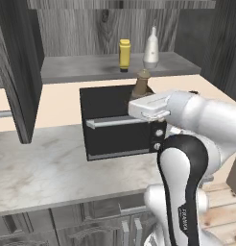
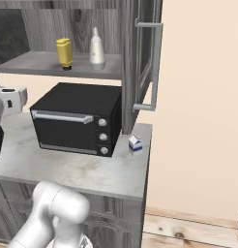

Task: There are various items on the counter. Only move the condiments/shakers into the cabinet.

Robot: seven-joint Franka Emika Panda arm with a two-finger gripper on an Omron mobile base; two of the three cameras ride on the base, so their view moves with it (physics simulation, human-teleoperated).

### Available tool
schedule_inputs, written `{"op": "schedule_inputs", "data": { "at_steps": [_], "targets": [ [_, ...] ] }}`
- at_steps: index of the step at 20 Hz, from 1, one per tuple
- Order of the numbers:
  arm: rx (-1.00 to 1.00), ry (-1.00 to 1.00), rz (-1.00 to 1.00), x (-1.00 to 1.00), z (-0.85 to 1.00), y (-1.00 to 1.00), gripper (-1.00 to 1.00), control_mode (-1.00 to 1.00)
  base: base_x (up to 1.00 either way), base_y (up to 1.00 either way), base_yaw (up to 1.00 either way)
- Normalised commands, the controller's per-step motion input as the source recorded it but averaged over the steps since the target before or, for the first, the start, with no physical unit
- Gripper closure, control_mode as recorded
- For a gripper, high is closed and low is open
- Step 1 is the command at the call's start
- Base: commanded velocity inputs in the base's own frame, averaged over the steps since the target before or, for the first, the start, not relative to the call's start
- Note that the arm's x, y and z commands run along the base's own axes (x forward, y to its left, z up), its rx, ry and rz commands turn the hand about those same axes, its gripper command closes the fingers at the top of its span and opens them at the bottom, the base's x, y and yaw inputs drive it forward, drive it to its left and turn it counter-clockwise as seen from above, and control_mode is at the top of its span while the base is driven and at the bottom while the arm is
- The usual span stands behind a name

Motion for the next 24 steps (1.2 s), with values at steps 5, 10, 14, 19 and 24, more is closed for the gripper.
{"op": "schedule_inputs", "data": {
  "at_steps": [5, 10, 14, 19, 24],
  "targets": [
    [-0.06, 0.1, -0.22, 0.25, 0.14, 0.59, 1.0, -1.0, 0.0, 0.0, 0.0],
    [0.0, 0.16, -0.18, 0.34, 0.21, 0.24, 1.0, -1.0, 0.0, 0.0, 0.0],
    [0.0, 0.02, -0.02, 0.05, 0.01, 0.04, 1.0, -1.0, 0.0, 0.0, 0.0],
    [0.05, 0.0, 0.0, 0.14, 0.0, 0.0, 1.0, -1.0, 0.0, 0.0, 0.0],
    [0.0, 0.0, -0.03, 0.25, 0.0, 0.0, 1.0, -1.0, 0.0, 0.0, 0.0]
  ]
}}
